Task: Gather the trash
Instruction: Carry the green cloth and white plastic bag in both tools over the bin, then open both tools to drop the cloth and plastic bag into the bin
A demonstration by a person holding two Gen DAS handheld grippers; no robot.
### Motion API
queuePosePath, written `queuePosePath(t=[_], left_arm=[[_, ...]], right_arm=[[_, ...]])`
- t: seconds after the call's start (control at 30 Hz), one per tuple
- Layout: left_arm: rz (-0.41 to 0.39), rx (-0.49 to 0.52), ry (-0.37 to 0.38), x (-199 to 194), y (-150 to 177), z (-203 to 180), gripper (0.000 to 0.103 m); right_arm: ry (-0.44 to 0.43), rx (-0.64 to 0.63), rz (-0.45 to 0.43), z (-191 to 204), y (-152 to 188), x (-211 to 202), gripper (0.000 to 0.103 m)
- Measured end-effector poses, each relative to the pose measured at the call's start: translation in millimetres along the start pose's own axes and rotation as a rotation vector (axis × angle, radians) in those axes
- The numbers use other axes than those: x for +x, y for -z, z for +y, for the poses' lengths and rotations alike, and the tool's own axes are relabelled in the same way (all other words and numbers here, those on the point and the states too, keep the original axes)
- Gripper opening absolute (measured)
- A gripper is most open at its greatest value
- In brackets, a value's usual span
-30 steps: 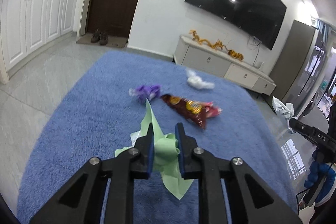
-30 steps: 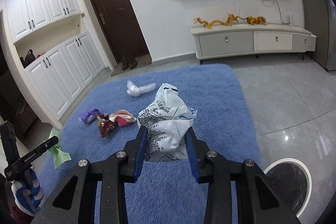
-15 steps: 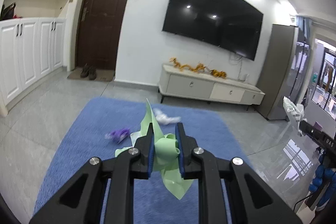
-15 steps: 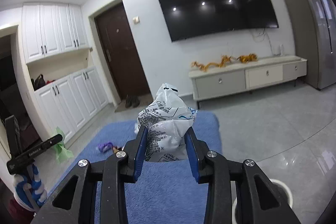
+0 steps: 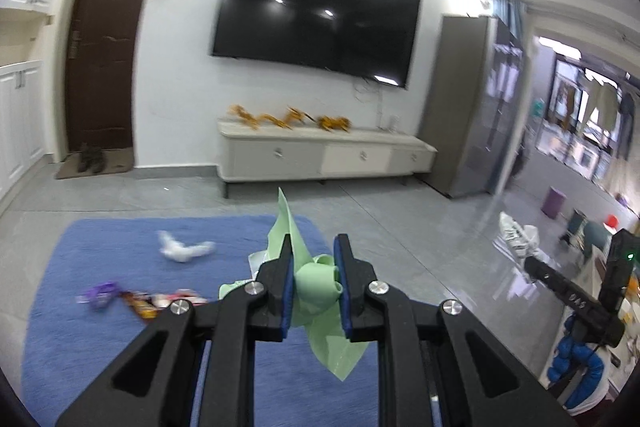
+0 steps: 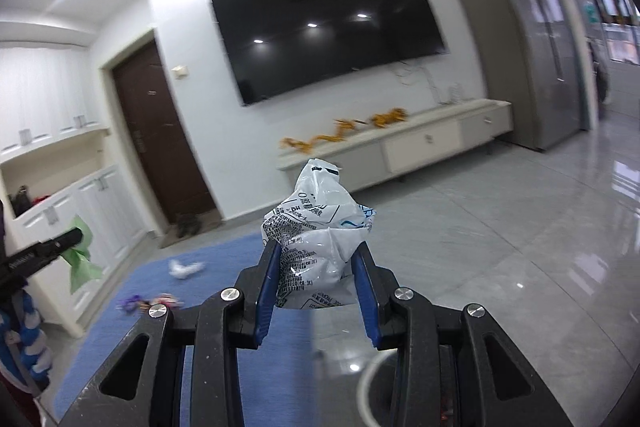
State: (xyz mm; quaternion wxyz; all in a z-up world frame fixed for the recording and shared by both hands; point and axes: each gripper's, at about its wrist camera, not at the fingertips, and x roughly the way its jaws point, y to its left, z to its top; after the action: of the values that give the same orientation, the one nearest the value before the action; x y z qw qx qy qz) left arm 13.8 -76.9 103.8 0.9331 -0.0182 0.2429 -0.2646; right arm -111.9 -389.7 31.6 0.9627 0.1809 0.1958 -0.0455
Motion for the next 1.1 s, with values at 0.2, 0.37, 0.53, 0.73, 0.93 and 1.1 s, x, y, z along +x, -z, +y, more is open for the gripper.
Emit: queuePosePath(t=[0.2,0.37,0.53,0.73,0.93,1.1], left_arm=[[0.124,0.072,0.092,81.5,6.6,-69.0,0.017],[0.240,0.125,0.153,149.2,27.6,-124.9,0.018],[0.353,0.157,0.179,208.9,53.2,-164.6,0.020],[0.454,0.173,0.195,255.6,83.4,-195.5,0.020],[0.530,0.155,0.218,288.3,104.3,-213.1,0.033],[0.561,0.143,0.231,300.2,113.1,-222.0,0.057]], right_arm=[[0.092,0.092,0.098,-56.1,23.8,26.8,0.034],[0.136,0.148,0.197,-93.0,47.3,49.7,0.034],[0.160,0.199,0.303,-120.9,73.7,74.8,0.035],[0.179,0.237,0.408,-148.7,99.4,99.1,0.036],[0.196,0.267,0.463,-165.8,113.5,107.7,0.042],[0.216,0.285,0.487,-174.0,117.7,108.4,0.050]])
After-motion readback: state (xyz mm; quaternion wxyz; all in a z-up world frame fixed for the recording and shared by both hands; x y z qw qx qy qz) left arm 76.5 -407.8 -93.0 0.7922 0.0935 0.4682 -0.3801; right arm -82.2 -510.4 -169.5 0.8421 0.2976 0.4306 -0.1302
